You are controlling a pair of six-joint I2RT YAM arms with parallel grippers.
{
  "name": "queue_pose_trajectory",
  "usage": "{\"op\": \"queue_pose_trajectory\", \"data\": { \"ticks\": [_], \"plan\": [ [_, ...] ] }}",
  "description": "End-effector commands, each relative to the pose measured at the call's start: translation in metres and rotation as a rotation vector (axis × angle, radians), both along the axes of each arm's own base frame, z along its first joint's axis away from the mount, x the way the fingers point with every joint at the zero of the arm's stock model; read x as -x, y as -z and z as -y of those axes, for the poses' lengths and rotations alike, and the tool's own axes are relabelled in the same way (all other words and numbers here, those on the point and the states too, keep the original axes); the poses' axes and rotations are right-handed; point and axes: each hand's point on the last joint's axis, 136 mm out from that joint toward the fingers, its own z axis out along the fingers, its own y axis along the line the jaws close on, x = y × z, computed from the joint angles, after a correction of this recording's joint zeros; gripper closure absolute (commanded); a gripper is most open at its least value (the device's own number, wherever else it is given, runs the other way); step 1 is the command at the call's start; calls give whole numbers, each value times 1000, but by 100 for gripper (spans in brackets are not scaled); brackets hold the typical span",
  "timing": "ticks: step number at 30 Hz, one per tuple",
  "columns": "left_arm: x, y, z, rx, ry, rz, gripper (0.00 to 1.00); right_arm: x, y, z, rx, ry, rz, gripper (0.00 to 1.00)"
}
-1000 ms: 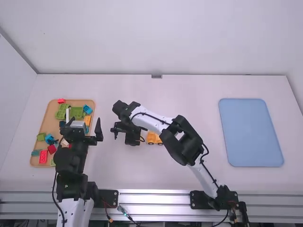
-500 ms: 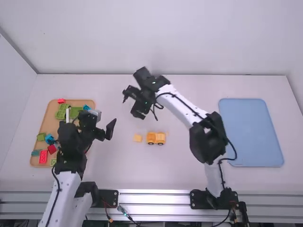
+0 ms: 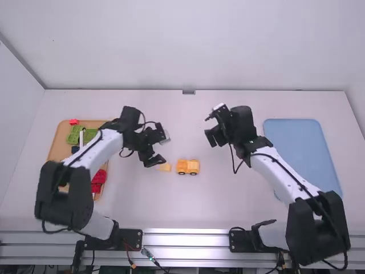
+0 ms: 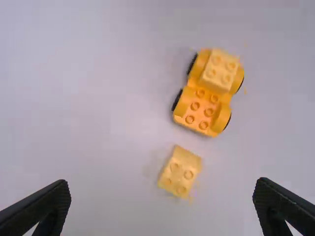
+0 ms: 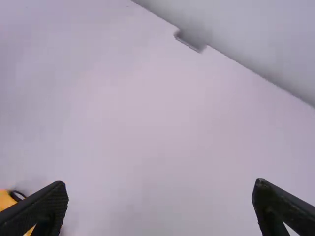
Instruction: Assemble lego blocks to make yellow taxi
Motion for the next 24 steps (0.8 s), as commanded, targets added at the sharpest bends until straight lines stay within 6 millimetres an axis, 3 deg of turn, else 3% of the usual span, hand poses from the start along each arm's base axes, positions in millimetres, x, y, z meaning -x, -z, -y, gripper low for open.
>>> {"op": "queue_pose_trajectory", "data": {
  "ticks": [1, 5, 7, 13, 24],
  "plan": [
    [-6, 33, -1, -192, 172, 43, 1, 14, -4, 17, -69, 35, 30, 1],
    [-6, 67, 4, -275, 217, -7, 0, 27, 0, 45, -101, 83, 71, 1],
    [-1, 77, 4, -295, 255, -25, 11, 32, -2, 55, -127, 93, 100, 1],
    [8, 86, 0, -298, 271, -52, 34, 43, -13, 64, -210, 53, 172, 1],
    [21, 95, 7, -259, 291, -69, 39, 43, -14, 66, -249, 26, 178, 1]
  ]
}}
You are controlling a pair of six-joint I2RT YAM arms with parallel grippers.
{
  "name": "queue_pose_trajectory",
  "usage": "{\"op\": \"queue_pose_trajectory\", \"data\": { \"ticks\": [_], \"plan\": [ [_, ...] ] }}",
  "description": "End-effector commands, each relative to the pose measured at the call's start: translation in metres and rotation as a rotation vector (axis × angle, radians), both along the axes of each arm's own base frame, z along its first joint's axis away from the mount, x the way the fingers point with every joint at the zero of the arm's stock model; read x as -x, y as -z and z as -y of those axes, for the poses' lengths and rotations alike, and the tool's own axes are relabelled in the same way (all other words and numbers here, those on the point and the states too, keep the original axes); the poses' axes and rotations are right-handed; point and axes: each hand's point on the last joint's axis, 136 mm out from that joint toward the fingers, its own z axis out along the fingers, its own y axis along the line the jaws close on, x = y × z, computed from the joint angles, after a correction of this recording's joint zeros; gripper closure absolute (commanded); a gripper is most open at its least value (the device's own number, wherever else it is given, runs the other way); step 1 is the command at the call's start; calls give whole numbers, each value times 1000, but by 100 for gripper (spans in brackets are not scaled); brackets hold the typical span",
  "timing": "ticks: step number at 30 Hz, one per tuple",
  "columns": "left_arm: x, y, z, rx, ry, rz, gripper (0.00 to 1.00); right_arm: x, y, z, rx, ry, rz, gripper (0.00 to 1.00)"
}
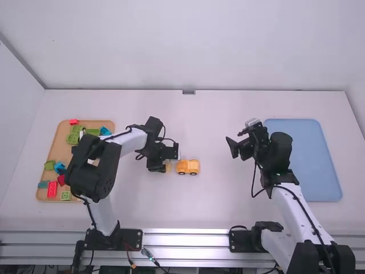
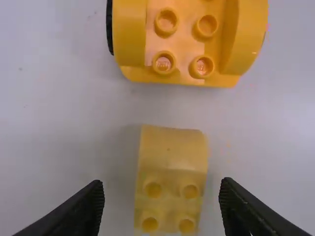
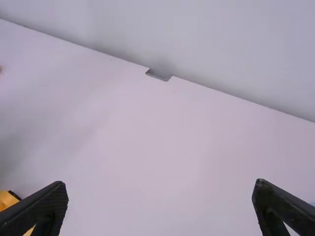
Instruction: Assemble lego blocks to make yellow taxi
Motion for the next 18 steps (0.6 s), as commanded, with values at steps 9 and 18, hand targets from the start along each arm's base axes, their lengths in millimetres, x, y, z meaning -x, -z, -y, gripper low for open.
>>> {"op": "queue_pose_trajectory", "data": {
  "ticks": [9, 18],
  "plan": [
    [3, 12, 6, 16, -62, 13, 56, 3, 5, -3, -14, -21, -17, 1],
    [-11, 6, 4, -11, -451, -70, 89, -2, -4, -3, -13, -21, 32, 1]
  ]
}}
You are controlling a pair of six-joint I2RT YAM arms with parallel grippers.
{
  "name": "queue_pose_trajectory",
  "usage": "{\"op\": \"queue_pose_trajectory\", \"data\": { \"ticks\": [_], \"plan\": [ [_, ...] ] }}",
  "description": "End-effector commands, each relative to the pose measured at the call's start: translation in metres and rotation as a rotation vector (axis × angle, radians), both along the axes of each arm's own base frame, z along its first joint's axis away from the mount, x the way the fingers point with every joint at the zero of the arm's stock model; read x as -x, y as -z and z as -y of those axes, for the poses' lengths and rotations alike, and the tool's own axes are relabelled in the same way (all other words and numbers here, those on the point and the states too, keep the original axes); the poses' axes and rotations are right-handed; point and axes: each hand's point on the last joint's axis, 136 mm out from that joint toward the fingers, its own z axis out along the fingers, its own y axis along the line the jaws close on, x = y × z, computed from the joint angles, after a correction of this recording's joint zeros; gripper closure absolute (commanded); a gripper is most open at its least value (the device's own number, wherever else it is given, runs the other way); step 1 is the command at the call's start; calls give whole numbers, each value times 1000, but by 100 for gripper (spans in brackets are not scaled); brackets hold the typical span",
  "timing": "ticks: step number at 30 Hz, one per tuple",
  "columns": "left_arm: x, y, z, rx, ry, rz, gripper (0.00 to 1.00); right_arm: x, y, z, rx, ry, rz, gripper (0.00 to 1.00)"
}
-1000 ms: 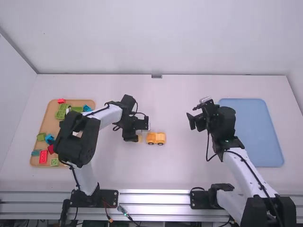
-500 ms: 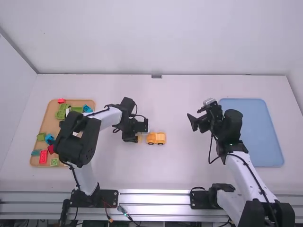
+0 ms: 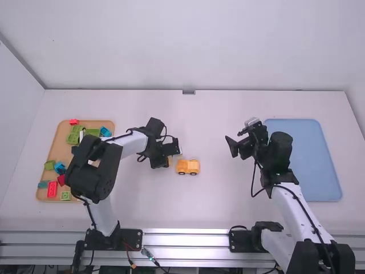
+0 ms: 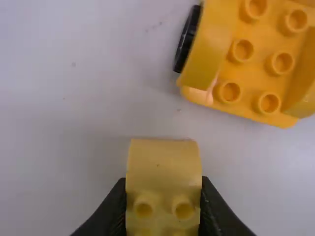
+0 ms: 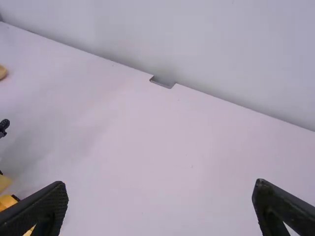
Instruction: Assemble lego blocks to make yellow taxi
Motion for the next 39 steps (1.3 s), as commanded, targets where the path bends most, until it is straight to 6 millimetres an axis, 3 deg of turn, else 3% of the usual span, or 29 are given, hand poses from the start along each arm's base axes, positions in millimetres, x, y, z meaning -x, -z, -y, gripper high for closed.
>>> {"op": "queue_pose_trajectory", "data": {
  "ticks": [1, 4, 5, 10, 12, 15, 16, 21, 23, 29, 32, 34, 39],
  "plan": [
    [3, 0, 0, -9, -224, -86, 89, 1, 1, -1, -6, -7, 4, 1],
    [3, -2, -2, -2, -379, -146, 97, -2, -4, -1, -6, -7, 30, 1],
    [3, -1, -2, 3, -525, -189, 98, -4, -8, -1, -5, -8, 53, 1],
    [-3, 3, -23, -44, -1029, -253, 98, -10, -14, -12, -6, -39, 102, 1],
    [-4, 4, -25, -39, -1145, -269, 95, -12, -13, -18, -6, -54, 108, 1],
    [-4, 5, -20, 6, -1287, -327, 88, -15, -9, -26, -7, -76, 111, 1],
    [-3, 4, -15, 39, -1359, -376, 98, -17, -5, -28, -5, -79, 112, 1],
    [9, 0, 2, 101, -1699, -617, 98, -25, 6, -30, -7, -82, 104, 1],
    [17, 1, -3, 66, -1877, -669, 97, -28, 8, -30, -30, -71, 93, 1],
    [19, 7, -23, 20, -2215, -630, 98, -30, 7, -30, -47, -65, 94, 1],
    [29, 8, -33, -18, -2459, -628, 98, -30, 7, -30, -48, -65, 94, 1],
    [42, 9, -39, -61, -2717, -615, 98, -30, 7, -30, -48, -65, 94, 1],
    [37, 9, -37, -23, -2766, -596, 98, -30, 8, -31, -48, -70, 93, 1]
  ]
}}
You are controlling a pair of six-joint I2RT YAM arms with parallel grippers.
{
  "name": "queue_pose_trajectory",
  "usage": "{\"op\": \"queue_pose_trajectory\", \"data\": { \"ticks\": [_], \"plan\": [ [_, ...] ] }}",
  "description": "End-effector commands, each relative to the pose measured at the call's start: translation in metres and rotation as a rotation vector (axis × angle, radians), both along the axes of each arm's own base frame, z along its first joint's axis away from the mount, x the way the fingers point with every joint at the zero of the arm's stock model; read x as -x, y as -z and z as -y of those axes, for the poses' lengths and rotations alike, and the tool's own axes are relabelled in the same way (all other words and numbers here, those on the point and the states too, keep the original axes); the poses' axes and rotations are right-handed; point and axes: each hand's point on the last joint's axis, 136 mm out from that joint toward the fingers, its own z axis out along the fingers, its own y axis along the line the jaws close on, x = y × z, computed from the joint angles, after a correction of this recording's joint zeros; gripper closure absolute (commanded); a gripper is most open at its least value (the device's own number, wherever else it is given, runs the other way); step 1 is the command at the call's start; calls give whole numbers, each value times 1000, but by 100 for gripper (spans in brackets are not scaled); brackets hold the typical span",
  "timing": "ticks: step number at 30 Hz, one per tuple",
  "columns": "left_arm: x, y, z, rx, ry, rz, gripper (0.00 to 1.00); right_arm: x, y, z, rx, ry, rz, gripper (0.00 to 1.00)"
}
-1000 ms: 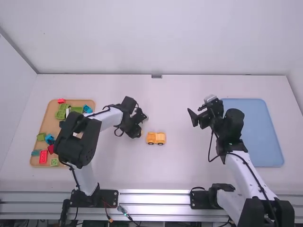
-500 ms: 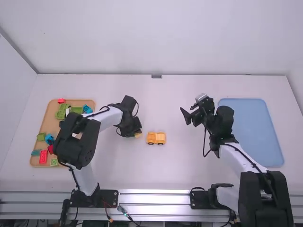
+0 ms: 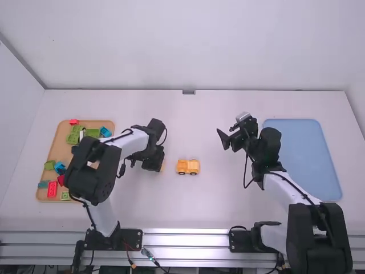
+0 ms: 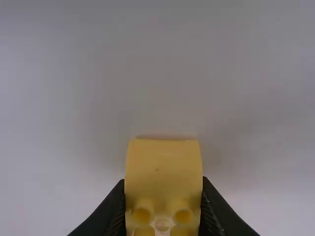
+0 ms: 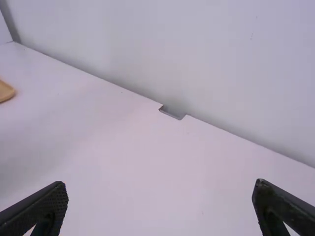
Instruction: Assemble lego blocks to make yellow taxi
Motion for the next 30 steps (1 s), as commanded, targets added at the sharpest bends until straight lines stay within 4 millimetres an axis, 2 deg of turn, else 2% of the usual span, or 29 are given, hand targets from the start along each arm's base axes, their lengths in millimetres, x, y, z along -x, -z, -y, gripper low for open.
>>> {"op": "queue_pose_trajectory", "data": {
  "ticks": [1, 6, 10, 11, 12, 13, 14, 16, 20, 25, 30],
  "plan": [
    [10, 13, -7, -70, -142, -40, 98, 2, 4, -1, -5, -5, -12, 1],
    [5, 14, -8, -98, -228, -17, 97, 2, 4, -1, -5, -3, -12, 1],
    [5, 13, -4, -76, -222, -19, 98, 2, 5, -1, -5, -3, -15, 1],
    [4, 14, -4, -78, -222, -17, 93, 2, 5, -1, -5, -4, -14, 1],
    [4, 14, -5, -79, -222, -16, 77, 2, 4, -1, -5, -4, -14, 1],
    [4, 14, -5, -82, -222, -15, 67, 2, 4, -1, -5, -4, -14, 1],
    [3, 13, -4, -71, -223, -15, 12, 2, 4, -1, -5, -4, -14, 1],
    [4, 13, -1, -56, -222, -21, 0, 2, 4, -1, -5, -4, -14, 1],
    [4, 13, 0, -57, -217, -19, 1, 2, 4, -1, -5, -3, -14, 1],
    [-3, 9, -2, -43, -121, 5, 1, 2, 4, -1, -5, -4, -14, 1],
    [-8, -15, -8, -62, -9, -25, 1, 2, 4, -1, -5, -4, -14, 1]
  ]
}}
